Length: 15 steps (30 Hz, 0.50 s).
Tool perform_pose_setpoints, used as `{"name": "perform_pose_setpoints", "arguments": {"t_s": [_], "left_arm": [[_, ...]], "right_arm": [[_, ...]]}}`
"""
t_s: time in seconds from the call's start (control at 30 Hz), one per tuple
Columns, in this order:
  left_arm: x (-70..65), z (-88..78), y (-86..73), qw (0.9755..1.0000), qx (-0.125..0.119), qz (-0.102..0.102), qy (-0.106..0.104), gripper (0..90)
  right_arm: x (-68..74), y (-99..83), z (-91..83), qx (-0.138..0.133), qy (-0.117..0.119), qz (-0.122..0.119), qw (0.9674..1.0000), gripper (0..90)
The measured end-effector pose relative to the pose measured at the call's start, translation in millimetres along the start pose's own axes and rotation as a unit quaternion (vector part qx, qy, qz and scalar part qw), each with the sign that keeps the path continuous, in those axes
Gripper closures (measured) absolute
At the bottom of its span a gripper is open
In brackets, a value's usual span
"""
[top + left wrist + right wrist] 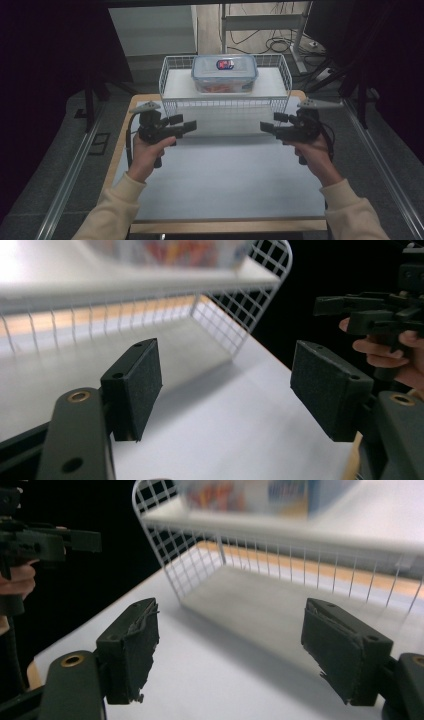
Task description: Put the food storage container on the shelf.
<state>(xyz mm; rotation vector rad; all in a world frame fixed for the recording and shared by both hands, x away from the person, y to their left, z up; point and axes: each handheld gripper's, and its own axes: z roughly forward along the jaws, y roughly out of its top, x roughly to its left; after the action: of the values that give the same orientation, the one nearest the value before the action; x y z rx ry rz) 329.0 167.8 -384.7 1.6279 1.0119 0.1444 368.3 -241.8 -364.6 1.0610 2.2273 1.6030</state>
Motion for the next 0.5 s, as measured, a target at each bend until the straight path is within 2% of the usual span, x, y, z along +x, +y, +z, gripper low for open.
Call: {"name": "perform_pose_setpoints", "arguments": {"t_s": [0.03,0.07,0.1,0.13,0.17,0.2,0.23,0.27,0.33,0.4,0.5], "left_arm": [[-0.2,-0.4,-8.2,1.0,0.004,-0.002,0.0,28.5],[-0.2,-0.4,-8.2,1.0,0.004,-0.002,0.0,28.5],[-0.2,-0.4,-18.6,0.9999,0.01,-0.001,0.0,28.5],[0.1,-0.2,-32.6,0.9997,0.023,0.001,0.005,28.5],[0.1,-0.2,-32.6,0.9997,0.023,0.001,0.005,28.3],[0.0,0.7,-47.5,0.9993,0.036,0.007,0.012,28.3],[-0.1,1.4,-54.1,0.999,0.041,0.009,0.014,28.1],[-0.1,1.4,-54.1,0.999,0.041,0.009,0.014,28.1],[-0.4,4.0,-64.7,0.9985,0.052,0.011,0.017,27.8],[-0.9,6.5,-70.3,0.9982,0.058,0.01,0.011,27.6],[-2.1,8.0,-71.8,0.9981,0.058,0.014,0.016,27.4]], "right_arm": [[0.5,-9.1,-2.1,0.002,0.002,0.002,1.0,23.1],[0.5,-9.1,-2.1,0.002,0.002,0.002,1.0,23.1],[0.6,-18.1,-3.8,0.005,0.004,0.003,1.0,23.0],[0.2,-36.4,-6.7,0.012,0.004,0.003,0.9999,22.9],[0.2,-36.4,-6.7,0.012,0.004,0.003,0.9999,22.9],[-0.6,-53.8,-8.8,0.021,0.002,0.002,0.9998,22.9],[-0.8,-61.9,-9.6,0.027,-0.001,0.0,0.9996,22.9],[-0.8,-61.9,-9.6,0.027,-0.001,0.0,0.9996,22.9],[-2.1,-77.8,-10.3,0.038,-0.006,-0.004,0.9992,22.9],[-4.4,-85.6,-9.3,0.048,-0.006,0.002,0.9988,22.7],[-5.6,-86.5,-10.0,0.049,-0.012,0.002,0.9987,22.7]]}}
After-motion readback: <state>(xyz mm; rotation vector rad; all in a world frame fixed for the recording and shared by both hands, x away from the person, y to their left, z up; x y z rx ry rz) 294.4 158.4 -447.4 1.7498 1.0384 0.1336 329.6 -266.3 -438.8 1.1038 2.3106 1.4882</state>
